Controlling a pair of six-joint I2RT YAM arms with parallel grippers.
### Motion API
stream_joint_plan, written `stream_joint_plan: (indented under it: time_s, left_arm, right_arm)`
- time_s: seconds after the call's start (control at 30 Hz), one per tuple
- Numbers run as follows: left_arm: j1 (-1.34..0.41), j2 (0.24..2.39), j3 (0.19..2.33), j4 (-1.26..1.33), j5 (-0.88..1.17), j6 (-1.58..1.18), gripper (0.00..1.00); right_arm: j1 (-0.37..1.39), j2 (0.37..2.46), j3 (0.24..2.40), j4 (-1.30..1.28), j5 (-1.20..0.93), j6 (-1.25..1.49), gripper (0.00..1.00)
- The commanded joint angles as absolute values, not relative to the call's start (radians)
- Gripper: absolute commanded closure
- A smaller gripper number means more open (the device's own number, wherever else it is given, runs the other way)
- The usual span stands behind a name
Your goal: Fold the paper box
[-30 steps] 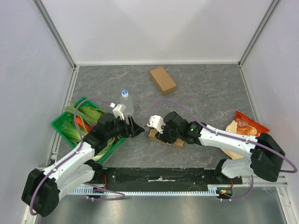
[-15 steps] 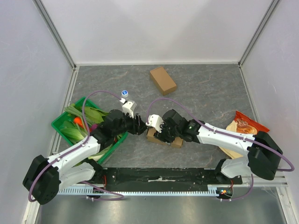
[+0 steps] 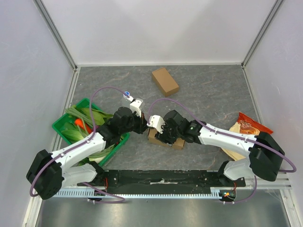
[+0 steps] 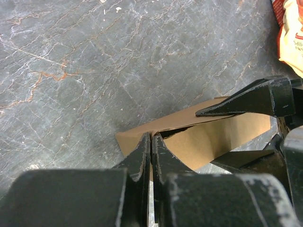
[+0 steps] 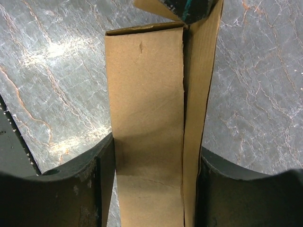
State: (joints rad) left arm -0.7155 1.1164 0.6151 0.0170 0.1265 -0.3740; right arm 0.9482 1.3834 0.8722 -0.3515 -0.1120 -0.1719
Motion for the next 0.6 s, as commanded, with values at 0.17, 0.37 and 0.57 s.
stream_joint_plan:
  time_s: [0.17,0.37,0.57]
  left_arm:
    - [-0.727,1.143,0.776,-0.116,0.141,-0.475,0.98]
    - [-0.726,1.183,0.836,-0.189,0.181,-0.541,0.98]
    - [-0.726,1.212,0.877,-0.232,0.196,-0.581,0.98]
  right_arm:
    - [0.95,1.437,0.861,-0.373,-0.088,-0.138,0.32]
    - [0.951,1.431,0.859,-0.367,-0.015,-0.133,0.24]
    - [0.95,1.431,0.857,-0.353,-0.006,-0.127,0.21]
